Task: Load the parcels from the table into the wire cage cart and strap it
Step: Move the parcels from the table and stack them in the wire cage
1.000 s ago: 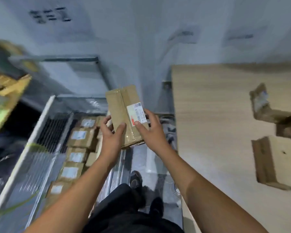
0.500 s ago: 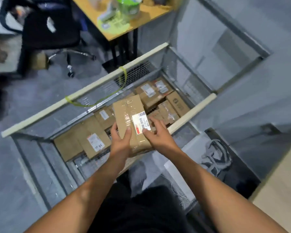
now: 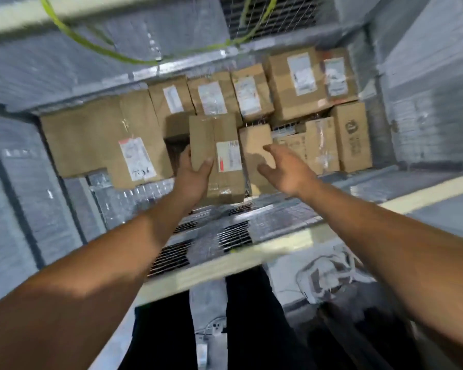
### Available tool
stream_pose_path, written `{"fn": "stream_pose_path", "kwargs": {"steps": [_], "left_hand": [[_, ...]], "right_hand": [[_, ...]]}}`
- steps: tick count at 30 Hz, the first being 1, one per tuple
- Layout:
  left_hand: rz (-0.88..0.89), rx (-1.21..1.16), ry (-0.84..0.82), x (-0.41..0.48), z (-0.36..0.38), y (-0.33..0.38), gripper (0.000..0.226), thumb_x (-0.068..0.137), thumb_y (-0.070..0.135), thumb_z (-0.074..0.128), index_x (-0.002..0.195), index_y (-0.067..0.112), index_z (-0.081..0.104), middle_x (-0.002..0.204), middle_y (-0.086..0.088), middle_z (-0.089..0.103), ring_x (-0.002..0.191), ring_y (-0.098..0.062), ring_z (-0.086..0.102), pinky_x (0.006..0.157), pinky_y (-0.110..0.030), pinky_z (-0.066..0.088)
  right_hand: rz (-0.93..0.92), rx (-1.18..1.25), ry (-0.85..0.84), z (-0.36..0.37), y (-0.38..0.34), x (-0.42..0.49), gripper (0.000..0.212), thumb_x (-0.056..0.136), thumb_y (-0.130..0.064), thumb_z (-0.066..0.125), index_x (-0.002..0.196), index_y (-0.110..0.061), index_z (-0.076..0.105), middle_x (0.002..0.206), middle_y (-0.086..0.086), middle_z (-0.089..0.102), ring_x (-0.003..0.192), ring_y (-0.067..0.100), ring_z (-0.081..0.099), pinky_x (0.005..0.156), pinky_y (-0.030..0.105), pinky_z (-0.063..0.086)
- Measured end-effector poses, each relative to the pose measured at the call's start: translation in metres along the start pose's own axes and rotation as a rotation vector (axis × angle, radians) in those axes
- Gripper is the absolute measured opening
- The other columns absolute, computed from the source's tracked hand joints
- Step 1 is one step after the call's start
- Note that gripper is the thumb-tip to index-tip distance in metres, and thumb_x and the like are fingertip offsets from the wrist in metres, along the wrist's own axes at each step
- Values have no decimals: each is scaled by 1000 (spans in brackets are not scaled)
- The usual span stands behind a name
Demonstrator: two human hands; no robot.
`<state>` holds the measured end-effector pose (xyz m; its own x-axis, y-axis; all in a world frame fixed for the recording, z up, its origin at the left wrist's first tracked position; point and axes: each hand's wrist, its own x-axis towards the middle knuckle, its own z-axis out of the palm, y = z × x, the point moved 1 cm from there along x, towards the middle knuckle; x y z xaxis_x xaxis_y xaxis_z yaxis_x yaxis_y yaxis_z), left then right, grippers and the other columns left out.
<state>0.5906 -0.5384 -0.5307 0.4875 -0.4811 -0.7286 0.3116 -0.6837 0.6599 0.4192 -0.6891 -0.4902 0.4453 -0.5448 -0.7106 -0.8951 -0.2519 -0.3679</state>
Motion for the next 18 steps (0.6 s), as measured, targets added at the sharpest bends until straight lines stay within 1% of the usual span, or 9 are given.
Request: {"fn": "stream_pose_path", "kwargs": {"steps": [3, 6, 7, 8, 10, 11, 14, 16, 18], "left_hand": [[-14, -2, -7, 52, 30, -47, 66, 106, 30, 57, 161, 20, 22, 139, -6, 56, 119, -22, 61, 95, -29, 54], [5, 26, 26, 92, 55, -90, 71, 106, 29, 57, 163, 21, 16, 136, 0, 53, 110, -13, 61, 74, -3, 50], [18, 34, 46, 104, 63, -102, 72, 105, 27, 59, 163, 20, 16, 139, -1, 53, 111, -12, 61, 77, -4, 51], [32, 44, 53, 114, 70, -113, 74, 105, 24, 60, 163, 17, 16, 145, -4, 52, 117, -15, 61, 89, -12, 53], [68, 47, 15, 132, 85, -133, 73, 103, 16, 61, 161, 11, 17, 150, -13, 51, 131, -25, 57, 111, -39, 49], [73, 45, -10, 140, 93, -142, 72, 103, 14, 61, 160, 10, 17, 149, -14, 51, 132, -27, 56, 113, -46, 47], [31, 60, -24, 162, 111, -157, 71, 106, 20, 56, 162, 17, 13, 148, -12, 52, 129, -26, 57, 108, -42, 49], [-38, 63, -5, 178, 118, -162, 69, 108, 23, 51, 163, 23, 9, 147, -6, 52, 123, -20, 55, 104, -34, 44], [-120, 79, -15, 190, 119, -164, 69, 108, 18, 49, 163, 25, 8, 136, 2, 51, 118, -16, 50, 102, -29, 38]], "right_hand": [[7, -11, -27, 21, 29, 67, 61, 105, -44, 53, 156, -13, 41, 154, 16, 46, 140, 34, 45, 108, 35, 39], [9, -8, -90, 52, 50, 119, 67, 105, -52, 45, 161, -17, 33, 164, 11, 35, 148, 31, 37, 121, 41, 33], [-15, -25, -111, 63, 55, 133, 68, 105, -53, 43, 161, -16, 32, 166, 11, 33, 150, 30, 34, 122, 43, 31], [-44, -49, -124, 75, 61, 145, 68, 105, -54, 42, 160, -15, 33, 166, 12, 33, 150, 31, 33, 123, 43, 29], [-87, -108, -125, 96, 70, 166, 67, 105, -54, 42, 158, -13, 35, 165, 13, 33, 150, 32, 32, 121, 42, 28], [-94, -133, -110, 105, 74, 175, 68, 105, -54, 42, 160, -14, 33, 166, 11, 31, 151, 31, 30, 122, 43, 27], [-127, -211, -54, 126, 88, 193, 68, 104, -52, 45, 162, -20, 29, 168, 6, 26, 153, 28, 24, 122, 43, 29], [-150, -288, -51, 135, 95, 200, 68, 103, -49, 49, 162, -22, 29, 168, 6, 21, 155, 30, 19, 123, 44, 28], [-152, -373, -73, 138, 98, 202, 69, 101, -48, 52, 161, -23, 29, 169, 8, 17, 156, 32, 14, 124, 48, 25]]}}
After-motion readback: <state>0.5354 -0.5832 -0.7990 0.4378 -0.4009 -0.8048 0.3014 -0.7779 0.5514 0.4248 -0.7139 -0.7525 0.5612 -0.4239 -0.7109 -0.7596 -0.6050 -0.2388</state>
